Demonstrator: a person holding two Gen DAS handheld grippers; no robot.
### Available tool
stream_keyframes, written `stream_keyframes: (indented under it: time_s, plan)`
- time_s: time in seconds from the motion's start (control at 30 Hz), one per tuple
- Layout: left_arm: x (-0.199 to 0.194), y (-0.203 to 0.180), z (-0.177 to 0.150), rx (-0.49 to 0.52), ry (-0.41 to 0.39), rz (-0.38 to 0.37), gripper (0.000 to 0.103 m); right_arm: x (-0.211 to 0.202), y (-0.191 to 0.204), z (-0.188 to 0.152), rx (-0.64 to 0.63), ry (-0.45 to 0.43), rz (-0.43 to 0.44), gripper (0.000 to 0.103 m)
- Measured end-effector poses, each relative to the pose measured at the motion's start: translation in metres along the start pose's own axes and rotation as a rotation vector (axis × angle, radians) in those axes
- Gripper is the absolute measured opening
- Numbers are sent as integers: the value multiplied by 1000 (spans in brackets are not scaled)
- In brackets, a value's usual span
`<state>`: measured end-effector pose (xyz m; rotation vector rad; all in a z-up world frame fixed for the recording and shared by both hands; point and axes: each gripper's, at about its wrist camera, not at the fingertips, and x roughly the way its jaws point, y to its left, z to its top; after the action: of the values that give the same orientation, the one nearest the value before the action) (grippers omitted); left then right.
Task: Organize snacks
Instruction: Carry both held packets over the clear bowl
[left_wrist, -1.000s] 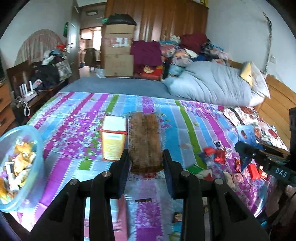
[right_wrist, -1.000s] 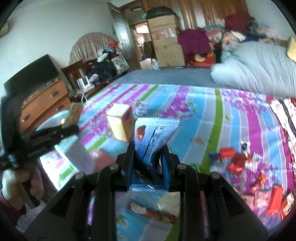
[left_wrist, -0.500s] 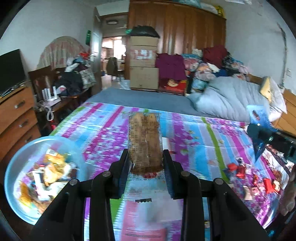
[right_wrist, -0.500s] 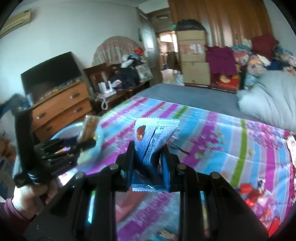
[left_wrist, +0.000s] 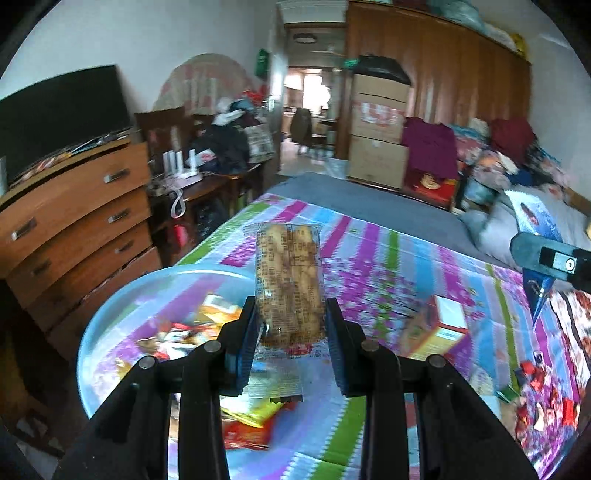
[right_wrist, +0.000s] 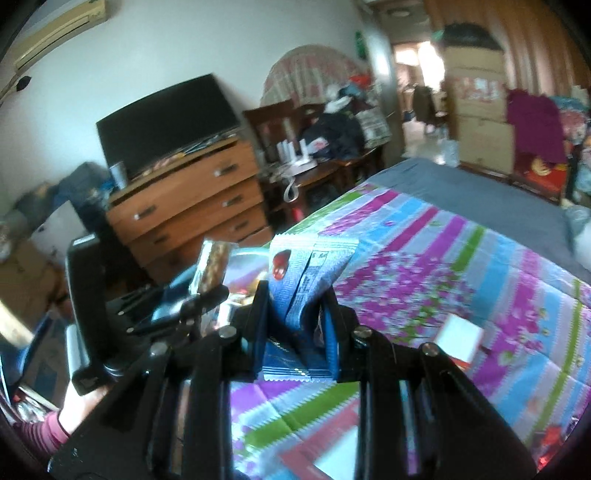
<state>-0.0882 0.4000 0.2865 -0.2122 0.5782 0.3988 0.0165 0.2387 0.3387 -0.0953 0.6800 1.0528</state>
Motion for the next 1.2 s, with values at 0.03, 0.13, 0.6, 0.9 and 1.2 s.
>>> stream_keyframes:
  time_s: [0.03, 0.13, 0.6, 0.9, 1.2]
  plan:
    - [4, 10, 1, -14, 8, 11, 35, 11, 3, 4, 3, 14, 11, 26]
    - [19, 35, 2, -47, 36, 42, 35, 38, 14, 13, 1, 59, 39, 26]
    - [56, 97, -15, -133, 113, 102, 35, 131, 64, 19, -84, 236, 77, 26]
    - [58, 111, -18, -152, 118, 104, 35, 147, 75, 17, -88, 263, 78, 26]
    - [60, 111, -19, -152, 123, 103, 35, 151, 77, 18, -81, 266, 77, 26]
